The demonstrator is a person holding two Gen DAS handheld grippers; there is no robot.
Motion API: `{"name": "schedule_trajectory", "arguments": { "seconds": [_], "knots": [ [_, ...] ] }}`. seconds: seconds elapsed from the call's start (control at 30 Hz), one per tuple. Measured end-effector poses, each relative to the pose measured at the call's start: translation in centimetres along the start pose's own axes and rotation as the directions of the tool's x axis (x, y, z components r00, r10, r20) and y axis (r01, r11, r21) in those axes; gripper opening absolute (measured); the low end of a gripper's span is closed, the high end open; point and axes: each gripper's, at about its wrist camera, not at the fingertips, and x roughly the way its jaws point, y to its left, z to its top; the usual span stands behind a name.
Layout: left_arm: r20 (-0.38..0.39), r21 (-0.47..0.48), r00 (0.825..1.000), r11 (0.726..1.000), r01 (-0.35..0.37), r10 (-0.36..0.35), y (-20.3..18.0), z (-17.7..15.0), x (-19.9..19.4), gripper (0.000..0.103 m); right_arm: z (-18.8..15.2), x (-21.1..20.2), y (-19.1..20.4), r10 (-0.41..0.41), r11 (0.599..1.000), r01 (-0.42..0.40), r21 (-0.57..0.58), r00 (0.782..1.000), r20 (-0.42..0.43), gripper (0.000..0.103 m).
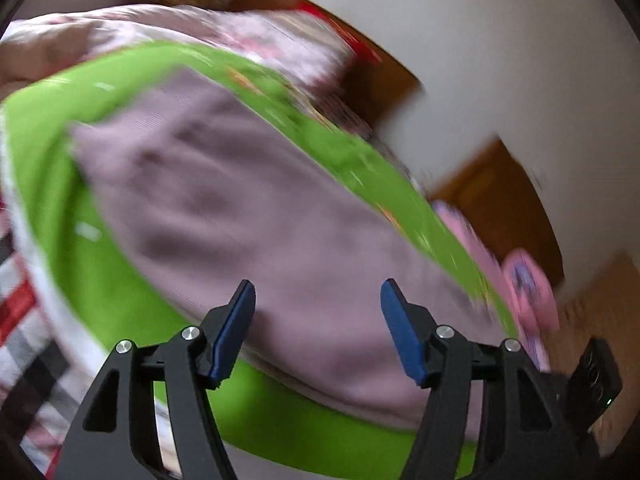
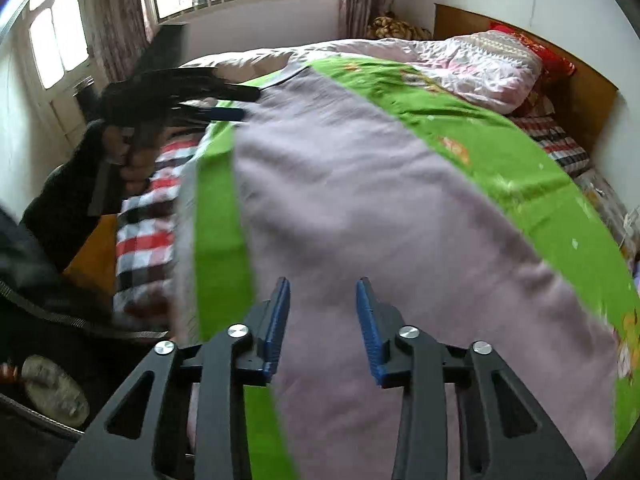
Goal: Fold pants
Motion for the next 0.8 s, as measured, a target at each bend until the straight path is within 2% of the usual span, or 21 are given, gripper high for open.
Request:
{"name": "schedule_trajectory", "arguments": {
  "seconds": [0.17,0.23,0.33,0.4,0.43,0.47,0.5,0.53,0.57,0.63,0.67,0.7,0.73,0.8],
  "knots": [
    [-0.071,0.153,0.997,0.988,0.022,-0.011,-4.0,-2.1,1.9,0.066,-1.4,1.4,1.4,0.018,1.0,-0.018,0.022,1.0,0.003,0.028],
    [-0.1,0.188,0.994,0.982,-0.021,0.041,-4.1,-2.4,2.8,0.066,-1.9,1.9,1.3,0.058,0.998,-0.058,0.033,0.998,-0.02,0.03],
    [-0.143,0.173,0.988,0.985,-0.028,0.054,-4.1,-1.9,2.9,0.066,-1.9,1.9,0.6,0.137,0.989,-0.134,0.059,0.99,-0.038,0.036],
    [-0.166,0.14,0.983,0.989,-0.052,0.075,-3.9,-1.7,2.7,0.066,-1.3,1.0,0.0,0.177,0.984,-0.176,0.04,0.984,-0.027,0.036],
    [-0.17,0.129,0.98,0.988,-0.082,0.103,-4.2,-1.4,2.5,0.066,-1.1,0.5,-0.3,0.172,0.985,-0.171,0.029,0.985,-0.009,0.036],
    [-0.17,0.129,0.973,0.983,-0.134,0.155,-4.6,-1.1,2.4,0.071,-0.4,-0.3,-1.4,0.146,0.989,-0.147,0.034,0.989,0.031,0.044],
    [-0.154,0.149,0.963,0.969,-0.199,0.221,-5.4,-0.7,2.4,0.075,0.1,-0.8,-2.4,0.119,0.991,-0.122,0.05,0.991,0.059,0.046],
    [-0.138,0.167,0.961,0.962,-0.215,0.238,-6.0,-0.3,2.4,0.08,0.6,-1.2,-3.6,0.081,0.994,-0.086,0.068,0.993,0.082,0.049],
    [-0.121,0.188,0.964,0.959,-0.21,0.235,-6.8,0.3,2.5,0.082,1.0,-1.4,-5.1,0.017,0.996,-0.026,0.09,0.995,0.098,0.053],
    [-0.113,0.208,0.97,0.96,-0.189,0.215,-8.2,1.5,3.4,0.087,1.7,-0.6,-8.3,-0.097,0.986,0.083,0.147,0.991,0.093,0.054],
    [-0.109,0.229,0.97,0.955,-0.19,0.219,-9.0,2.0,4.4,0.091,2.1,0.3,-10.3,-0.156,0.969,0.142,0.201,0.986,0.06,0.055],
    [-0.115,0.246,0.966,0.949,-0.196,0.23,-9.4,2.2,5.3,0.091,2.3,1.1,-11.6,-0.18,0.956,0.168,0.243,0.983,0.031,0.055],
    [-0.127,0.26,0.961,0.943,-0.208,0.247,-9.7,2.3,6.2,0.091,2.4,2.0,-12.9,-0.167,0.948,0.158,0.277,0.986,0.011,0.055],
    [-0.167,0.26,0.948,0.939,-0.223,0.272,-9.5,2.1,8.4,0.091,2.5,4.1,-15.0,-0.066,0.938,0.06,0.34,0.998,0.006,0.055]
  ]
}}
